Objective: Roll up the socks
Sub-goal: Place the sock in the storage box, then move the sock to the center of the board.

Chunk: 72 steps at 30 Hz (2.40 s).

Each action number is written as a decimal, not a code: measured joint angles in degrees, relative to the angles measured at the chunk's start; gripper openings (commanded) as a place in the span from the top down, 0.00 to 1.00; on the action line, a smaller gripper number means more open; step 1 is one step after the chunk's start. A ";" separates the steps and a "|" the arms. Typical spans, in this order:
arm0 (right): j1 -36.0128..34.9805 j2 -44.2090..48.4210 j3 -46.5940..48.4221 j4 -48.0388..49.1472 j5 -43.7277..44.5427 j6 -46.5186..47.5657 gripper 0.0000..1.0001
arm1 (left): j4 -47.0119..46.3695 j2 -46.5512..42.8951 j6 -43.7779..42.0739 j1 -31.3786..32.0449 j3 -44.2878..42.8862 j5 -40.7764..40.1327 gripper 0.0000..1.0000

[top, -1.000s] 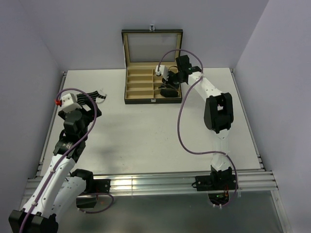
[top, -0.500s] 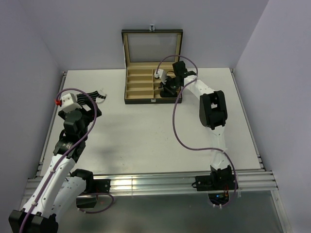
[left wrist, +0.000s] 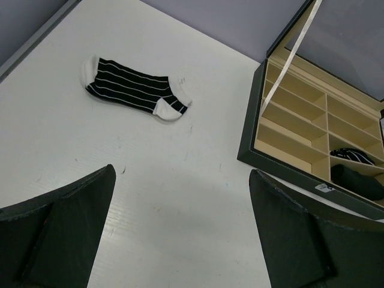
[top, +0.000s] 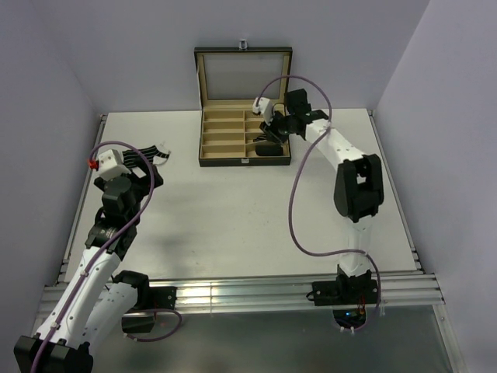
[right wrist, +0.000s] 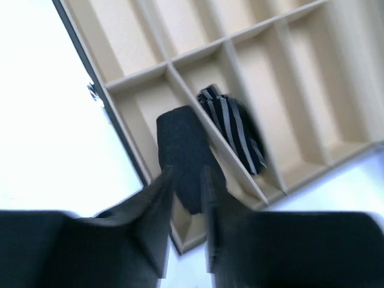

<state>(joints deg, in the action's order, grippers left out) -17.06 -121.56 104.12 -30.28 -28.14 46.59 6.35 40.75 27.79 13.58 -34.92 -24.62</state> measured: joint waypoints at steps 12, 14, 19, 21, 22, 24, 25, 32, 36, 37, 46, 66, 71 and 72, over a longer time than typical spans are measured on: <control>-0.09 36.94 -24.44 13.40 8.28 -20.61 0.33 | 11.30 16.83 6.40 -0.02 -11.91 1.53 0.01; -0.17 41.27 -27.63 14.69 11.39 -24.79 0.29 | 13.88 21.51 7.41 -0.02 -15.69 2.19 0.02; -0.20 52.04 -36.63 16.98 21.03 -34.73 0.20 | 17.92 32.17 9.64 -0.74 -22.03 4.52 0.02; -0.20 57.33 -41.09 17.46 24.41 -38.66 0.15 | 18.84 36.15 10.67 -1.73 -23.98 5.90 0.02; -0.15 59.98 -43.30 17.62 25.83 -40.61 0.13 | 19.10 37.86 10.99 -2.29 -25.00 6.38 0.02; -0.15 64.81 -47.15 17.94 28.17 -44.04 0.08 | 19.50 42.58 11.96 -3.85 -27.91 6.99 0.02; -0.15 67.17 -48.85 18.08 29.14 -45.72 0.06 | 19.93 44.92 12.17 -4.55 -29.86 7.04 0.02; -0.13 76.24 -57.00 19.10 33.20 -55.78 0.06 | 18.45 60.92 12.11 -8.76 -44.68 6.25 0.04; -0.04 76.02 -58.07 19.04 32.68 -58.10 0.08 | 17.11 70.86 11.39 -10.84 -54.07 5.95 0.04; -0.04 75.91 -58.27 19.15 31.91 -58.10 0.08 | 16.55 72.91 11.02 -11.23 -55.80 5.95 0.04; -0.04 74.84 -59.47 19.56 26.58 -58.03 0.06 | 17.09 89.00 8.76 -13.64 -66.47 7.06 0.06; -0.04 70.69 -59.45 19.58 22.38 -57.66 0.06 | 20.98 57.51 10.73 -6.14 -24.85 15.96 0.16; -0.04 70.55 -59.45 19.61 20.98 -57.68 0.05 | 22.05 52.09 12.33 5.44 -18.97 16.79 0.15; -0.04 70.55 -59.47 19.61 20.81 -57.68 0.05 | 21.86 52.09 12.31 7.93 -18.95 16.85 0.14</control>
<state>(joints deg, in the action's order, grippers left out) -17.10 -51.00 44.64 -10.68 -7.33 -11.09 28.21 92.84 40.10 21.52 -53.87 -7.77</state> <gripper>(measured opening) 0.944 0.847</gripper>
